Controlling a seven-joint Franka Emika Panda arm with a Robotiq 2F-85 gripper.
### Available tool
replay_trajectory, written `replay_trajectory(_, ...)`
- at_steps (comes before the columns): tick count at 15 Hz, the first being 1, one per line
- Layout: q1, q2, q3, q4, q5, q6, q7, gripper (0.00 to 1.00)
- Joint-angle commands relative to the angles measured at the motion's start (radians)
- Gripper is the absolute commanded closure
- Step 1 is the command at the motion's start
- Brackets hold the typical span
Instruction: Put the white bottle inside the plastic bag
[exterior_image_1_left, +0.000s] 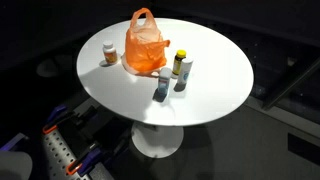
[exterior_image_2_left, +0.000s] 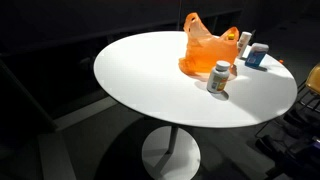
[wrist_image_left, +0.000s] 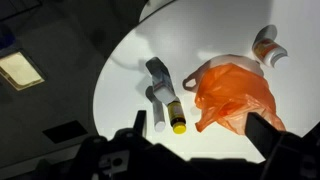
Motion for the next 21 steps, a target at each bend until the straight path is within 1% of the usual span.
replay_trajectory(1,-0.012,0.003,0.009,0.003,0.010,-0.003,-0.009,0.00)
replay_trajectory(11,-0.007,0.015,0.007,0.012,0.016,-0.004,-0.008,0.00)
replay_trajectory(17,0.051,0.139,0.018,0.071,0.085,0.048,-0.011,0.00)
replay_trajectory(21,0.061,0.266,0.024,0.115,0.072,0.092,-0.028,0.00)
